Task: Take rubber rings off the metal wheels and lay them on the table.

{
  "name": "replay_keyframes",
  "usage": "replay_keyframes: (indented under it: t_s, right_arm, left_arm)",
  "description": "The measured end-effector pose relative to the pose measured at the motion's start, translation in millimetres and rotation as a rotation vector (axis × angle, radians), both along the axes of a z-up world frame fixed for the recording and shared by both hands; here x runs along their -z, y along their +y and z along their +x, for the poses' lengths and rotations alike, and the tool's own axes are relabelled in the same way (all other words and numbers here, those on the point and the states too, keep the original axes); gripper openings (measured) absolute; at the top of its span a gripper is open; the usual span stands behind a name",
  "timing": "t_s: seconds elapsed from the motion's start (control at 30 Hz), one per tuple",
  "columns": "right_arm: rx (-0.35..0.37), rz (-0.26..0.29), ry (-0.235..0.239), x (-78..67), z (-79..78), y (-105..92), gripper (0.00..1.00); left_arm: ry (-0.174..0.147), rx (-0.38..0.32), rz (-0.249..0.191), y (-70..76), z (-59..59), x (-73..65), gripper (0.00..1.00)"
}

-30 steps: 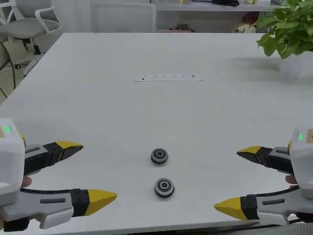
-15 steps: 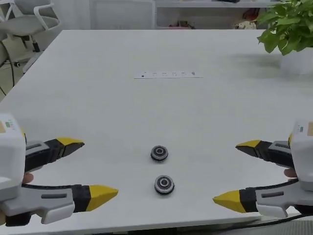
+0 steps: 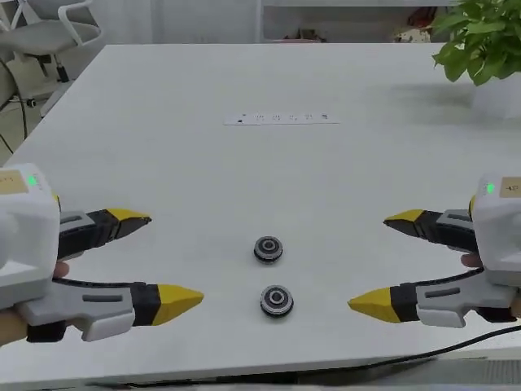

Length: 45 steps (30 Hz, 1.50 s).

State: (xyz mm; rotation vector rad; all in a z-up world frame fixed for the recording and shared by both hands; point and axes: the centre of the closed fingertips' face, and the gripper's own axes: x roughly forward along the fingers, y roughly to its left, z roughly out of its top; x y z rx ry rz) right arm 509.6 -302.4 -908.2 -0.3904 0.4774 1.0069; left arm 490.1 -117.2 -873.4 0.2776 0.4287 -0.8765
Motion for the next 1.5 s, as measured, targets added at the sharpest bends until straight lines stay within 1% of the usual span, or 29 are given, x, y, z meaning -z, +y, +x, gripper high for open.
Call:
replay_keyframes:
  t_s: [0.1, 0.3, 0.4, 0.67, 0.83, 1.0, 1.1, 1.2, 1.3, 1.4, 1.5]
  right_arm:
    - [-0.011, 0.006, -0.005, -0.8, 3.9, 3.0, 0.74]
    - [-0.050, -0.003, -0.018, -0.7, 9.7, 9.3, 0.73]
    - [-0.068, -0.006, -0.020, 0.0, 11.8, 12.9, 0.72]
    - [-0.127, -0.006, -0.017, 5.6, 17.0, 23.8, 0.71]
    - [-0.163, -0.008, -0.014, 10.3, 18.9, 30.4, 0.70]
    - [-0.191, -0.001, -0.003, 16.4, 21.0, 37.7, 0.68]
    - [-0.208, 0.008, 0.005, 20.5, 22.3, 42.0, 0.67]
    - [-0.218, 0.010, 0.014, 24.3, 22.9, 45.1, 0.66]
    - [-0.234, 0.001, 0.025, 30.7, 23.2, 48.2, 0.65]
    - [-0.255, -0.009, 0.028, 36.1, 22.9, 50.3, 0.63]
    - [-0.273, -0.015, 0.036, 41.8, 23.6, 52.2, 0.62]
  left_arm:
    - [-0.001, 0.012, 0.004, -3.0, 2.5, 0.4, 0.70]
    - [-0.006, 0.041, 0.015, -10.6, 8.9, -0.7, 0.69]
    - [-0.004, 0.053, 0.013, -14.1, 11.6, -0.8, 0.69]
    - [-0.004, 0.090, 0.022, -25.5, 20.9, 2.4, 0.68]
    - [0.001, 0.113, 0.015, -33.2, 25.6, 5.4, 0.67]
    - [0.009, 0.143, 0.022, -41.4, 28.4, 13.2, 0.65]
    - [0.014, 0.168, 0.040, -46.3, 28.9, 20.3, 0.64]
    - [0.022, 0.178, 0.041, -50.2, 30.0, 24.0, 0.64]
    - [0.036, 0.186, 0.038, -54.8, 32.1, 29.2, 0.62]
    - [0.032, 0.202, 0.054, -58.8, 32.4, 33.9, 0.61]
    - [0.037, 0.216, 0.053, -62.8, 33.2, 37.5, 0.60]
